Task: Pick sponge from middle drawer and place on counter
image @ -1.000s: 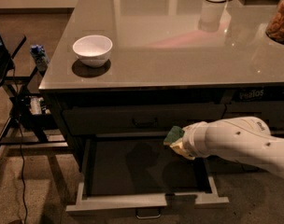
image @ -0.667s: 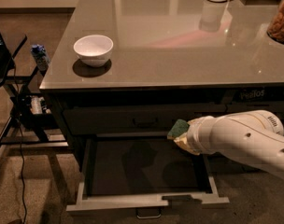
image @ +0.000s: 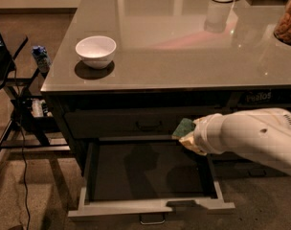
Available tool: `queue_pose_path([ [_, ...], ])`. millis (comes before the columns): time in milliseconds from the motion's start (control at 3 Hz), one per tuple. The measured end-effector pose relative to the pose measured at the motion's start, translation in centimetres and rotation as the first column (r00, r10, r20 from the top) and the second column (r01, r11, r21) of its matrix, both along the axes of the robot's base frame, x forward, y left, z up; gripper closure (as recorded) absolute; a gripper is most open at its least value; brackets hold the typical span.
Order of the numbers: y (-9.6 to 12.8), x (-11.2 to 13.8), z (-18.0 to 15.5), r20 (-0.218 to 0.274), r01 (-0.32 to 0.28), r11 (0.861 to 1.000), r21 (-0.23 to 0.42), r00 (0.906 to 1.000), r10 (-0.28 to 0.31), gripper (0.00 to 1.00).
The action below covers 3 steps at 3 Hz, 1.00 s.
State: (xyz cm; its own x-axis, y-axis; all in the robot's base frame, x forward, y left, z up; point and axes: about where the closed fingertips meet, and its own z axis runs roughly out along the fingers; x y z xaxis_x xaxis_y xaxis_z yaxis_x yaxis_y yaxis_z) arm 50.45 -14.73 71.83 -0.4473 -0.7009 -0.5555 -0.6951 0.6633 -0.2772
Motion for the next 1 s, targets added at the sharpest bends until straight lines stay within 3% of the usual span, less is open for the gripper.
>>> queue_pose_path([
  [667, -0.2, -0.9, 9.7, 0.106, -0.021, 1.0, 0.005, 0.9941, 0.02, 1.0],
  [1000, -0.2, -0.9, 10.0, 0.11, -0.023, 1.0, 0.005, 0.9937, 0.022, 1.0],
])
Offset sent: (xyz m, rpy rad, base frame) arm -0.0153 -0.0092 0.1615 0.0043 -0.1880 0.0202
